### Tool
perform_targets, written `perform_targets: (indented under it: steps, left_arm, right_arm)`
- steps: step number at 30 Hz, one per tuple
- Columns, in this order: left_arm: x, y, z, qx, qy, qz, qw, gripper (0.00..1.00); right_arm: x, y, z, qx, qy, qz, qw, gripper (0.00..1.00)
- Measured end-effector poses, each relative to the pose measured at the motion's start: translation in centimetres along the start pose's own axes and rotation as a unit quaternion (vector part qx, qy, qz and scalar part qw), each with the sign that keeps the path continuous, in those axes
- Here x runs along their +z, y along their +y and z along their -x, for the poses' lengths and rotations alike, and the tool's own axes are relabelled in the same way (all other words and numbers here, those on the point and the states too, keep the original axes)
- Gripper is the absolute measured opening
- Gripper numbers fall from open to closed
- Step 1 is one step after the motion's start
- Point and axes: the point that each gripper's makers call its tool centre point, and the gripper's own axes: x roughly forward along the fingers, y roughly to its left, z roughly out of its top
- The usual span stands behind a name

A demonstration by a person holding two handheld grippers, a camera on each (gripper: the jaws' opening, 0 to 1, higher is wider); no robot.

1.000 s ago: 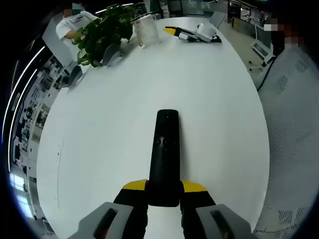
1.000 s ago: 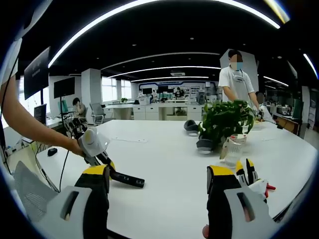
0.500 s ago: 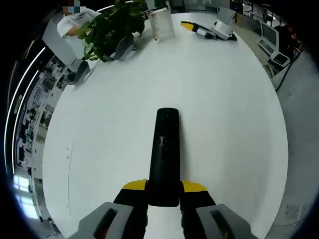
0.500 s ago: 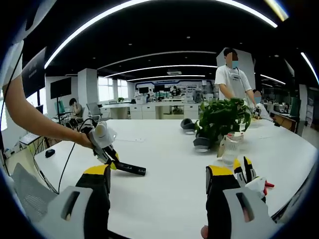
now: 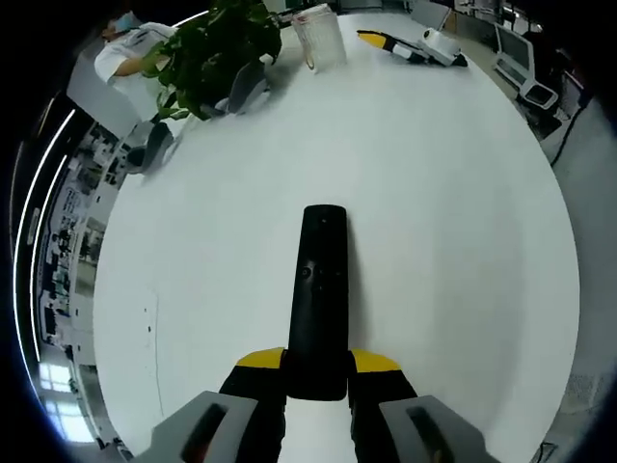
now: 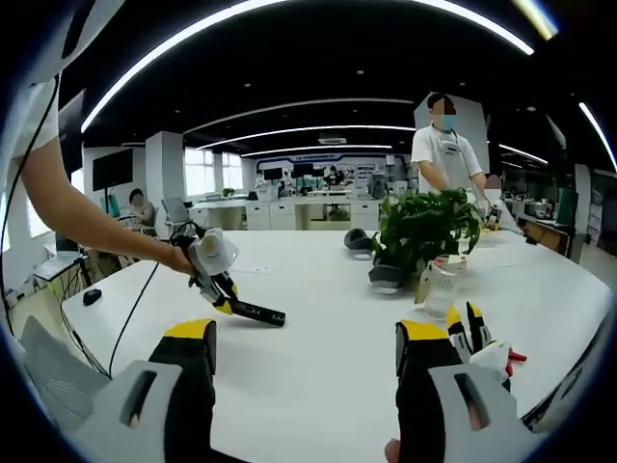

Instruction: Press the specified remote control buttons in sequence, fully releasing each button before pressing the next.

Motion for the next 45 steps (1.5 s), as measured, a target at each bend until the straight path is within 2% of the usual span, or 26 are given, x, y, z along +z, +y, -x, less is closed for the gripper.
perform_targets:
  steps: [19, 26, 30, 34, 41, 45]
  left_arm:
    - [-0.7, 5.4, -2.9, 0.002, 0.038, -0.009, 0.9992, 0.24]
    - [-1.2, 5.8, -4.2, 0.012, 0.062, -0.024, 0.9977, 0.24]
    - [-1.1, 5.7, -4.4, 0.012, 0.055, -0.040, 0.9976, 0.24]
    - [-1.2, 5.8, -4.3, 0.012, 0.045, -0.019, 0.9987, 0.24]
    - [-1.3, 6.3, -3.9, 0.037, 0.021, 0.007, 0.9991, 0.37]
    - [-1.4, 6.3, -3.6, 0.036, 0.007, 0.070, 0.9969, 0.55]
  right_arm:
    - [-0.4, -0.3, -0.2, -0.009, 0.014, 0.000, 0.9999, 0.76]
    - [-0.8, -0.1, -0.5, -0.004, 0.024, 0.005, 0.9997, 0.77]
    - [-0.7, -0.1, -0.4, -0.004, 0.022, 0.002, 0.9998, 0.77]
    - [-0.6, 0.0, -0.4, -0.001, 0.019, 0.001, 0.9998, 0.77]
    - [-0.3, -0.1, -0.2, -0.002, 0.011, -0.001, 0.9999, 0.77]
    - [-0.2, -0.1, -0.2, -0.001, 0.006, -0.004, 1.0000, 0.77]
